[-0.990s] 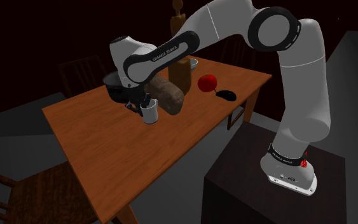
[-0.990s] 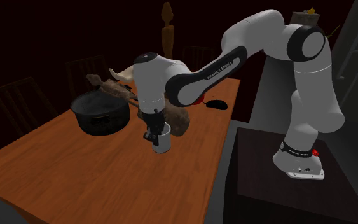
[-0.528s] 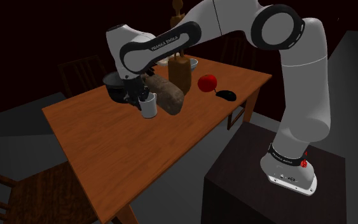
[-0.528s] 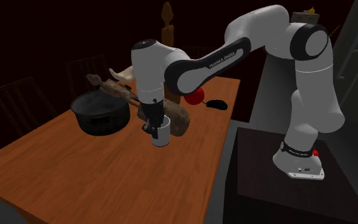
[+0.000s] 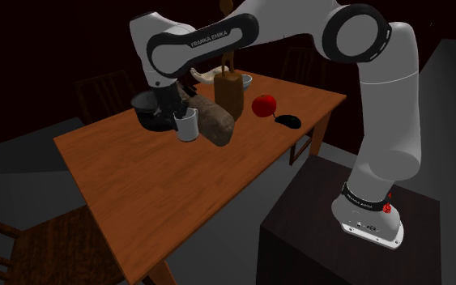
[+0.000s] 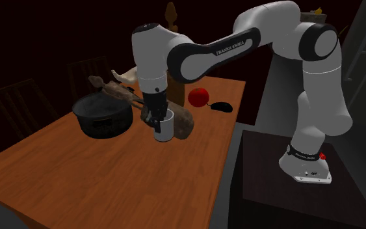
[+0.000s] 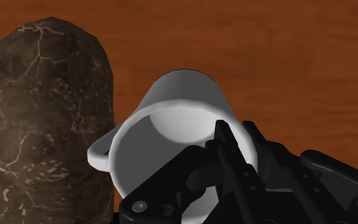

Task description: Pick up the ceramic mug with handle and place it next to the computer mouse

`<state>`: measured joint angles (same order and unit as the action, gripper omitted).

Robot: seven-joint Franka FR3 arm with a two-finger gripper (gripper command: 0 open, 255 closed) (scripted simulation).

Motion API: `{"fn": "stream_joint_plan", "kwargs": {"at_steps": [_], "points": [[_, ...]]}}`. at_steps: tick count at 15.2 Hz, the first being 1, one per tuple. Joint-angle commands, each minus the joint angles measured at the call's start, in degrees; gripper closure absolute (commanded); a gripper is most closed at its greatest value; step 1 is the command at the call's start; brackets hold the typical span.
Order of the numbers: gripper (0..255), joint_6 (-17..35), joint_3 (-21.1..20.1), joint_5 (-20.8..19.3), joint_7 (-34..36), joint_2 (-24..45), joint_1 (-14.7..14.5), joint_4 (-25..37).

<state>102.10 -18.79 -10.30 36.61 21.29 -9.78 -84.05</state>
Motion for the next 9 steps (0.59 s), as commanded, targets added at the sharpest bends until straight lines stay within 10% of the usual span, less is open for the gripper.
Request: {"fn": "stream_joint_plan", "kwargs": {"at_steps": [1,9], "points": [[255,-1.48,-0.05,0.05,-0.11,-0.03,-0.12,1.45],[255,-5.78,0.03,0.70,-1.60,-1.76,0.62,4.23]]}}
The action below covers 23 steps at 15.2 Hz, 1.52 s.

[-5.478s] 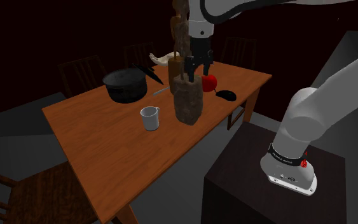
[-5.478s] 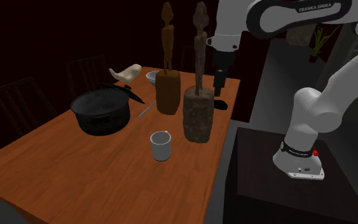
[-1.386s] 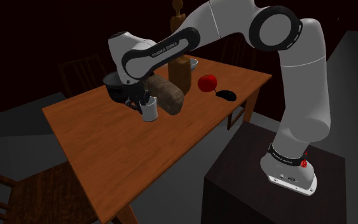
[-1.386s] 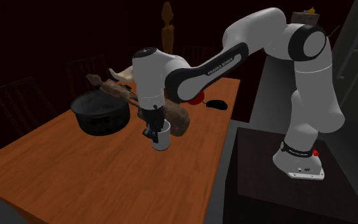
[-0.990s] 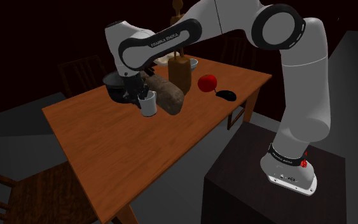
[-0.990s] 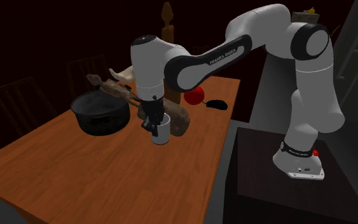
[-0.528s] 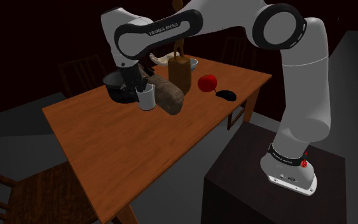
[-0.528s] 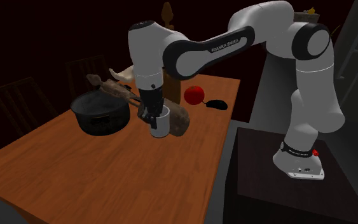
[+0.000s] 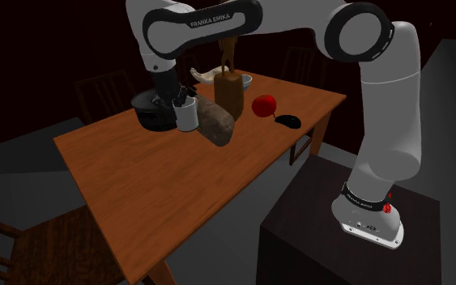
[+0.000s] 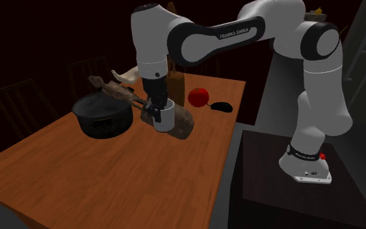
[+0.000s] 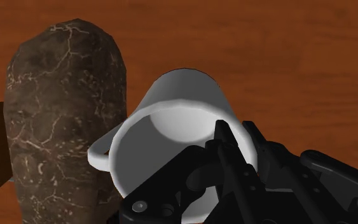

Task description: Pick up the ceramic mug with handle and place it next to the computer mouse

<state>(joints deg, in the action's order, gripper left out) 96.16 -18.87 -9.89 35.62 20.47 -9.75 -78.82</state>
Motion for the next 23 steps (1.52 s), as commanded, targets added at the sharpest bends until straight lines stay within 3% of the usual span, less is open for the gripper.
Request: {"fn": "stream_joint_plan", "kwargs": {"at_steps": [1,11,23], "points": [[255,1.06,0.33,0.86,-1.73,-2.79,1.73,-3.59],[255,6.99,4.71,5.30,-14.48,-17.49,10.60,-22.59],[255,10.02,13.20,6.54,-30.90,-27.41,18.35,-34.30]]}}
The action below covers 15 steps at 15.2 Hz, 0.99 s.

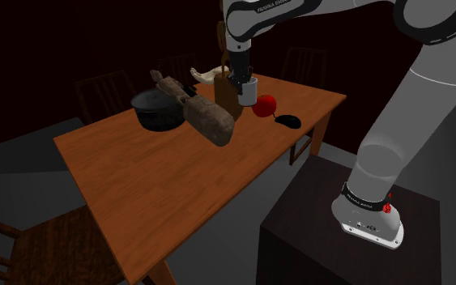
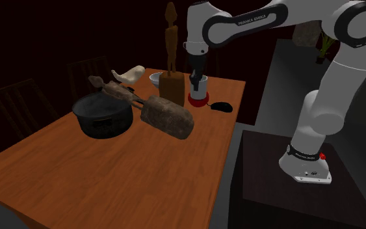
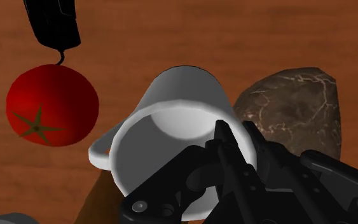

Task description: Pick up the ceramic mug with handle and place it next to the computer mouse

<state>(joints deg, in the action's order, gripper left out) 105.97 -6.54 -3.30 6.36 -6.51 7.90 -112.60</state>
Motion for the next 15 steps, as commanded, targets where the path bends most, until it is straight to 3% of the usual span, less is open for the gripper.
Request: {"fn": "stream_joint_plan", "kwargs": {"at_steps": [1,8,15], "points": [[255,0.36,1.66,-0.12,-3.00,-0.89,1.31,-1.05],[255,1.21,6.92,-0.78,-11.97,-2.50,5.29,-2.91],[255,6.56,6.96,-0.92,-11.64,-1.70,5.32,-7.47]]}}
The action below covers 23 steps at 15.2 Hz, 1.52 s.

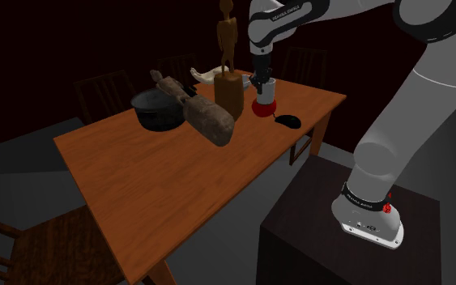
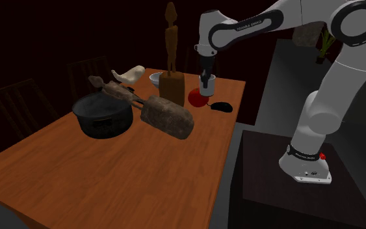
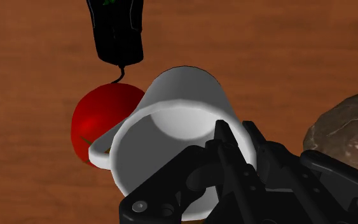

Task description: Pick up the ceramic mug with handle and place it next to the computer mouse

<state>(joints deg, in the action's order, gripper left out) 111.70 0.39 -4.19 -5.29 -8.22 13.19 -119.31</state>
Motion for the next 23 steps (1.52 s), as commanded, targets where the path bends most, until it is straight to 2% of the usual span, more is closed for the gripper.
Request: {"fn": "stream_joint_plan", "kwargs": {"at_steps": [1,23], "points": [[255,1.59,0.04,-0.06,0.06,0.18,0.03,-1.37],[255,18.50,0.17,-0.85,1.34,6.90,0.20,-11.58]]}}
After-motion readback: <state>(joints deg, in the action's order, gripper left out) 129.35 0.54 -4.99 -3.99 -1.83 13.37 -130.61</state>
